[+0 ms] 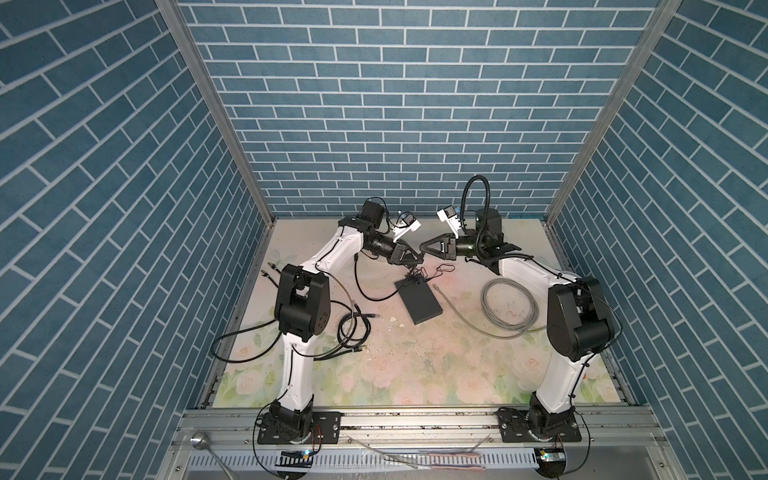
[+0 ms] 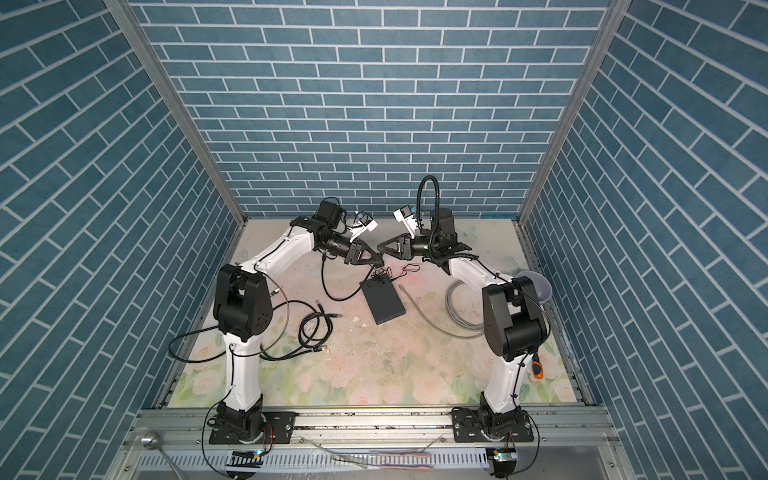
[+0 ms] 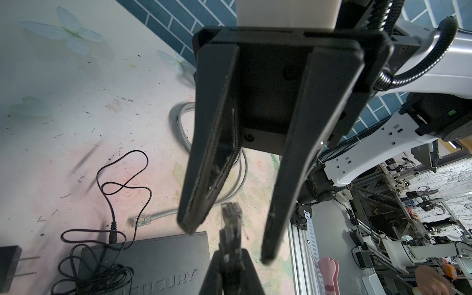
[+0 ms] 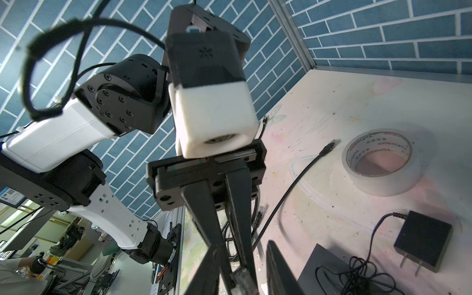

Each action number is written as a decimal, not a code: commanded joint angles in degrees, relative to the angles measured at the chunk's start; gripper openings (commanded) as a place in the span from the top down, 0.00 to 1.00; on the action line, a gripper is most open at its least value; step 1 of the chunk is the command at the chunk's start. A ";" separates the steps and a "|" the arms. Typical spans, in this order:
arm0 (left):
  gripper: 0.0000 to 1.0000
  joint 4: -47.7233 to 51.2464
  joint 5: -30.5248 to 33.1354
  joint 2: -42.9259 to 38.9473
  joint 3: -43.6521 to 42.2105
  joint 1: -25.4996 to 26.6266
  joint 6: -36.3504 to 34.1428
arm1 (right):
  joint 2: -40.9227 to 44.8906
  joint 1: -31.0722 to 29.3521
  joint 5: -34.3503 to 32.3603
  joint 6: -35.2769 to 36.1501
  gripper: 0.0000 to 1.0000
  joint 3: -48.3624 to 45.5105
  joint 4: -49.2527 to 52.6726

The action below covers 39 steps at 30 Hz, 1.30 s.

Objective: Insert the plug into the switch port

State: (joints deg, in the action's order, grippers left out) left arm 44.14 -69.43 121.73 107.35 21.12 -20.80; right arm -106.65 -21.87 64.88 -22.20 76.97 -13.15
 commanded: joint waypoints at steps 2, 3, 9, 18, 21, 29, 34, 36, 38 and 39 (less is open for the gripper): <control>0.95 -0.39 -1.39 -1.42 -1.01 -0.68 -0.12 | -0.82 -0.32 1.74 -0.99 0.70 -1.74 -3.22; 0.95 -0.54 -1.49 -1.50 -1.09 -0.65 -0.12 | -0.96 -0.31 1.89 -1.09 0.72 -1.78 -3.35; 0.95 -3.19 -2.91 -1.71 -2.26 -1.17 1.66 | -0.84 -0.28 2.20 -1.45 0.77 -2.21 -4.09; 0.96 -3.48 -3.23 -2.53 -2.86 -1.35 1.52 | -2.20 -0.37 2.09 -3.90 0.68 -2.53 -7.20; 0.96 -3.07 -4.19 -2.80 -2.96 -1.36 0.87 | -2.74 -0.37 1.06 -4.57 0.57 -2.44 -7.93; 0.96 -0.90 -3.69 -2.46 -2.25 -1.44 -0.65 | -4.92 -0.27 3.05 -11.02 0.61 -1.87 -16.84; 0.96 -1.44 -3.60 -2.55 -1.88 -1.61 -0.28 | -4.79 -0.72 4.44 -11.42 0.61 -2.80 -17.95; 0.96 -1.70 -3.65 -2.55 -1.90 -1.79 0.05 | -4.62 -0.80 4.63 -12.02 0.60 -3.63 -19.34; 0.96 -1.78 -3.52 -2.55 -1.84 -1.85 0.05 | -4.53 -0.81 4.73 -12.69 0.60 -4.32 -20.52; 0.96 -1.78 -3.50 -2.57 -1.83 -1.88 0.05 | -4.53 -0.81 4.81 -12.83 0.62 -4.45 -20.83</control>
State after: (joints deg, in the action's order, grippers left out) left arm 41.91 -71.90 121.10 104.68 19.86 -20.12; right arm -111.02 -22.35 67.72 -33.26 74.37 -30.20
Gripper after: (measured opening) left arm 0.129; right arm 0.392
